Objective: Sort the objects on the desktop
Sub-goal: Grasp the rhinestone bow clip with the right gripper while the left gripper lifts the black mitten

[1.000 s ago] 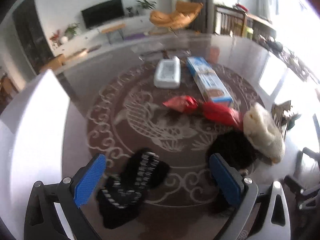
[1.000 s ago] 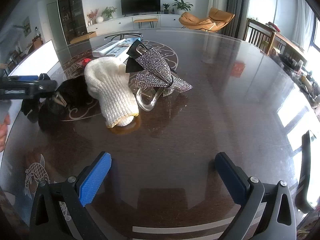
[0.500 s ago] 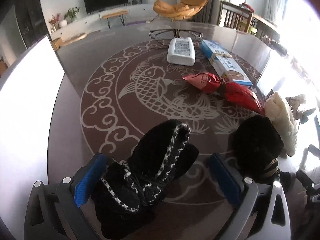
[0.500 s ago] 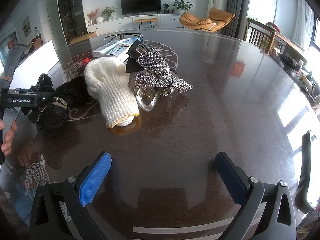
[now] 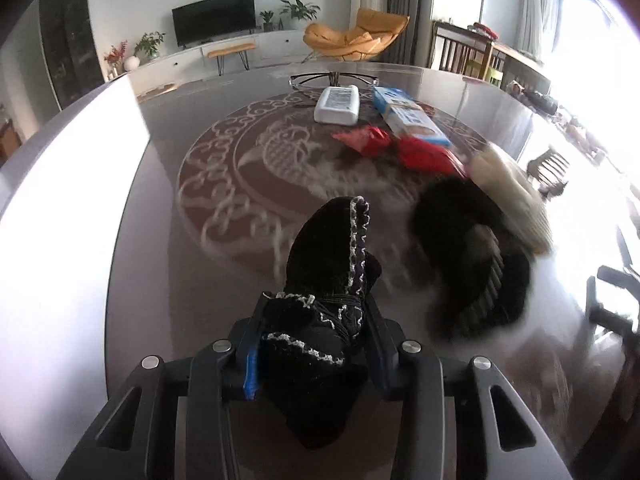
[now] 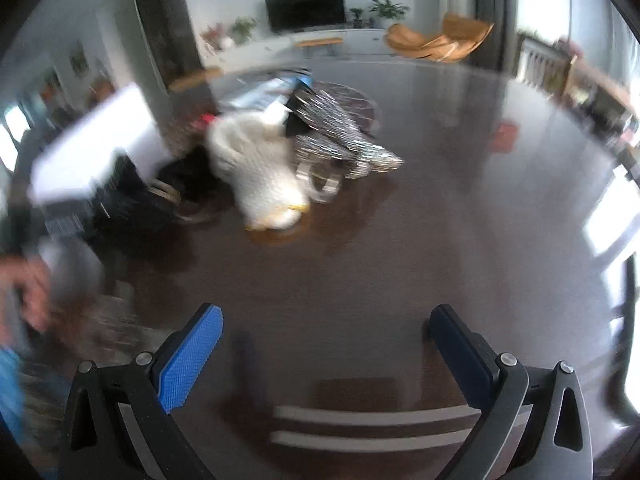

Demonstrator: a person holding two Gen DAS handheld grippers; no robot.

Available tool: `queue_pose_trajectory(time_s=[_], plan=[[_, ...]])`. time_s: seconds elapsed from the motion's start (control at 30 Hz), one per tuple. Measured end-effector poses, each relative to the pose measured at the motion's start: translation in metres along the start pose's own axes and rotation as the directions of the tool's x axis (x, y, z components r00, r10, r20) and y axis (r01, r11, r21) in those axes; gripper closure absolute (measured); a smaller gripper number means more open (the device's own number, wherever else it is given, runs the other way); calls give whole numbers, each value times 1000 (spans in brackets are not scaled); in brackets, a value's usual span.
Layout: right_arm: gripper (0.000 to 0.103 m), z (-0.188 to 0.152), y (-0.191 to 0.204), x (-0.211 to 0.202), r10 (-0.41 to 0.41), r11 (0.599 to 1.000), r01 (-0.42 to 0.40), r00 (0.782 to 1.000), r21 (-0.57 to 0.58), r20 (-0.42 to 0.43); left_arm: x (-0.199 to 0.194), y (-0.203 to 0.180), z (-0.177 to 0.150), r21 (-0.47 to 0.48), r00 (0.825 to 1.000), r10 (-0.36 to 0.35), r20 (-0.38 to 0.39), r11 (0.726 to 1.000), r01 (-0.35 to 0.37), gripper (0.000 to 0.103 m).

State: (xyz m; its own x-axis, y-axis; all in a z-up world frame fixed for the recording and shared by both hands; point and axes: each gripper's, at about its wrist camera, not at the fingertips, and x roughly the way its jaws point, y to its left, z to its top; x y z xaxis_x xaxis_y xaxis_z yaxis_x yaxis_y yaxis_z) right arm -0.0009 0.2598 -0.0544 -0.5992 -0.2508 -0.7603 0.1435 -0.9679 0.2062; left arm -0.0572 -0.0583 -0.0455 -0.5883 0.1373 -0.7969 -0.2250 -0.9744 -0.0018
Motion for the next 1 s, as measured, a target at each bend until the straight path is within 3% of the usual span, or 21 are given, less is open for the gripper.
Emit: queue_pose_trajectory(time_s=[0.1,0.23,0.33,0.43,0.5,0.53,0.6,0.63,0.7,0.8,1.0], plan=[[4,10,-1,3,-24,1000,24,1000,-2,15,-17,-2,-24,-6,1000,-11,16,1000,11,62],[6,50,-22,9,-9,994,2,998,114,60,-29,-1,-42,-15,999,-16,37,1000,17,62],[6,80,-14,29,22,991,-23,1000,133,10,-28,-2,-45,-24,998,-6,58,1000,8,62],[6,101,-5,44,-121,975,113,992,191,32,-26,-4,-44,-36,998,7,67,999,-5,62],[6,104,-12,52,-130,947,108,990,303,55,-26,-2,-44,-44,998,1,68,999,2,62],[8,106,-21,57,-128,930,103,991,353,48,-26,0,-44,-52,998,-9,69,999,12,62],[29,101,-43,60,-112,892,81,993,445,43,-27,5,-45,-66,997,-30,72,997,35,62],[42,99,-46,55,-107,890,70,993,450,57,-27,6,-45,-73,996,-41,74,996,47,62],[47,94,-52,46,-88,902,51,994,428,68,-27,9,-46,-90,995,-54,86,994,62,62],[48,80,-58,24,-84,924,42,992,381,94,-27,9,-46,-113,994,-56,90,991,66,62],[48,69,-50,-25,-38,946,-11,988,323,147,-41,9,-47,-184,985,-136,109,971,155,62]])
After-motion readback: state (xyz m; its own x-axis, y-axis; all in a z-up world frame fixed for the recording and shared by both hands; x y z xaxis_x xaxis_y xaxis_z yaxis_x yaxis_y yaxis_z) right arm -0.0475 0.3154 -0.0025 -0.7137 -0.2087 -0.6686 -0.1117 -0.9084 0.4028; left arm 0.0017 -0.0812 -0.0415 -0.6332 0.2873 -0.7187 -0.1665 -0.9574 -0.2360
